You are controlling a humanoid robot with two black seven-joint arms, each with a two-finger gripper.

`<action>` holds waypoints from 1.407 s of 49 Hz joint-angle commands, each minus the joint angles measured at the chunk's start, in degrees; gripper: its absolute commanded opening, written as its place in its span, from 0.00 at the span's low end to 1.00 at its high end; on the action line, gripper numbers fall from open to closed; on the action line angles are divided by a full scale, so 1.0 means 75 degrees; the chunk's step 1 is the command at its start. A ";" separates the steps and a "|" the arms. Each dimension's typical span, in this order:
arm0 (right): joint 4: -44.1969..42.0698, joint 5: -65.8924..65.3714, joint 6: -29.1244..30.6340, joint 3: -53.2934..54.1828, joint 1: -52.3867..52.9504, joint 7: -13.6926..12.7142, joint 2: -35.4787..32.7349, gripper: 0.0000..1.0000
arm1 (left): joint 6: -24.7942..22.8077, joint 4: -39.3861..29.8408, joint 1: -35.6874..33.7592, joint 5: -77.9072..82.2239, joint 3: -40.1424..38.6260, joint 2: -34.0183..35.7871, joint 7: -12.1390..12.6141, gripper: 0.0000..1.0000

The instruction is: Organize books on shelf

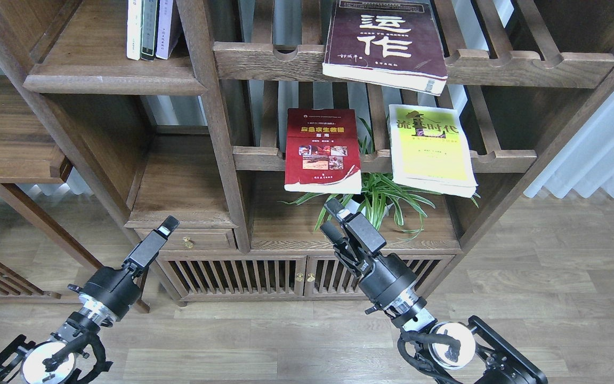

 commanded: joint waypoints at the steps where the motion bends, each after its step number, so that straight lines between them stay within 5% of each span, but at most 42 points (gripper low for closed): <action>1: -0.0032 0.0011 0.0030 0.0007 -0.0020 0.0033 0.0031 0.99 | 0.0000 0.0000 -0.0004 -0.0014 0.0003 -0.0162 0.0018 1.00; 69: -0.0923 -0.0001 0.0330 -0.0298 -0.0184 -0.0014 0.0265 0.99 | 0.0000 0.0036 0.0184 -0.0037 0.0015 -0.0397 0.0147 1.00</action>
